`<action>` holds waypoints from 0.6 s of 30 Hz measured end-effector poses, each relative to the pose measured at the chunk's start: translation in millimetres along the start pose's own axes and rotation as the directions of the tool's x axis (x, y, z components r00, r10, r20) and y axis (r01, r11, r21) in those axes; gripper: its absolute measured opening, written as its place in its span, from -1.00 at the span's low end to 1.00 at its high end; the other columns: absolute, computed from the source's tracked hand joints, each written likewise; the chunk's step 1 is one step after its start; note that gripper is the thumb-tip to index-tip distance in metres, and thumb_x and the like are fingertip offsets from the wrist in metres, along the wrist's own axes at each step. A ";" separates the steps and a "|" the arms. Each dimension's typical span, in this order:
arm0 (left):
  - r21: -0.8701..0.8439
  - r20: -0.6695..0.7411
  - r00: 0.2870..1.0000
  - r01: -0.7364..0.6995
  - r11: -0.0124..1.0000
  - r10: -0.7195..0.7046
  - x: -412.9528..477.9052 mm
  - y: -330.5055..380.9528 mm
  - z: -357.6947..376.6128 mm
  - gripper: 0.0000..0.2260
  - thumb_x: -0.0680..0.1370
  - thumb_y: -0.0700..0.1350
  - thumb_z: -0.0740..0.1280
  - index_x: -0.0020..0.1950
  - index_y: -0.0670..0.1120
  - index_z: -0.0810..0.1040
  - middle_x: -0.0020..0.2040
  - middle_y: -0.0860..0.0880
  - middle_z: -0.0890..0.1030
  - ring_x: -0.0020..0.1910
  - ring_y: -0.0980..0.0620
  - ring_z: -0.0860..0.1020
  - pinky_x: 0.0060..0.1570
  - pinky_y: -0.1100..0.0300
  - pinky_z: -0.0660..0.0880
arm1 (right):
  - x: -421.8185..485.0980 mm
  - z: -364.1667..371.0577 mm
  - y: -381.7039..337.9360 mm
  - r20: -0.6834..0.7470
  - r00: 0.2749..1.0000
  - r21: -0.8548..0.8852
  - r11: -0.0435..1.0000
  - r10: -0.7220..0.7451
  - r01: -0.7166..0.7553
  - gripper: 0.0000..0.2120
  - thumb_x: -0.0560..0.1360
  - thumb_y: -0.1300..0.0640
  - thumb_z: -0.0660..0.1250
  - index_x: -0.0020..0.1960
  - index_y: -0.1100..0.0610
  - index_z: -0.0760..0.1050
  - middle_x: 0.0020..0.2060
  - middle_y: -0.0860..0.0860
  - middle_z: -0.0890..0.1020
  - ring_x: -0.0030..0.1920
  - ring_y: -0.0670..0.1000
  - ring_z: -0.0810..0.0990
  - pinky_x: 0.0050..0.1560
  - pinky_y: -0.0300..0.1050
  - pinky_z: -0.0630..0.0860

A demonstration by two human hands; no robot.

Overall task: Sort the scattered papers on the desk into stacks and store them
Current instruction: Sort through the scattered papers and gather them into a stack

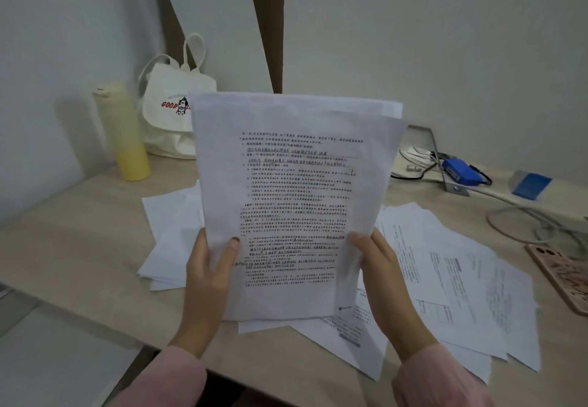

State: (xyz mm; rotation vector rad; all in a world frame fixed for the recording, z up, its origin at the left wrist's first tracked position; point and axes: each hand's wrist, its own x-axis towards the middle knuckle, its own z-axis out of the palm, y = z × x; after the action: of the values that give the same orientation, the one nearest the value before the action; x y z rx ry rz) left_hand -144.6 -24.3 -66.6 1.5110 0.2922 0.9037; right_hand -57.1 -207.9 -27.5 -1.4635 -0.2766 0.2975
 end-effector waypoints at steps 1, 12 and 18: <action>0.007 -0.002 1.000 -0.010 1.000 0.010 2.6 2.3 0.0 -0.79 0.48 -0.09 0.25 0.08 0.16 0.47 -0.02 0.34 0.63 0.02 0.33 0.57 -0.06 0.46 0.49 | 1.3 1.2 -1.1 -0.006 1.000 -0.001 1.000 -0.007 0.007 -0.75 0.56 0.14 0.18 0.14 -0.04 0.56 0.03 -0.13 0.68 0.04 -0.15 0.63 0.04 -0.19 0.50; 0.075 -0.042 0.905 0.425 0.902 -0.423 47.2 0.8 -65.0 -0.84 0.56 -0.06 0.27 0.08 -0.05 0.58 -0.03 0.00 0.64 -0.07 0.04 0.59 -0.15 0.18 0.47 | 16.8 45.2 18.0 0.040 0.972 -0.006 0.973 0.231 -0.231 -0.73 0.58 0.29 0.11 0.12 0.10 0.53 -0.10 0.00 0.69 -0.23 -0.09 0.69 -0.30 -0.25 0.59; -0.031 -0.219 0.853 0.480 0.877 -0.474 18.0 -19.0 -125.2 -0.78 0.57 -0.11 0.23 0.16 -0.08 0.57 0.08 -0.03 0.64 0.00 0.02 0.58 -0.05 0.09 0.50 | 25.1 101.5 43.9 0.116 0.916 0.135 0.907 0.385 -0.398 -0.70 0.58 0.34 0.04 0.19 0.16 0.46 -0.10 0.02 0.64 -0.12 0.01 0.61 -0.24 -0.20 0.58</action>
State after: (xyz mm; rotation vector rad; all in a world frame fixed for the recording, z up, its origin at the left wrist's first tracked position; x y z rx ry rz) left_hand -211.7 82.1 -90.0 1.2735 0.8093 0.6624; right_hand -71.6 -100.9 -62.2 -1.3448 -0.0226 0.6963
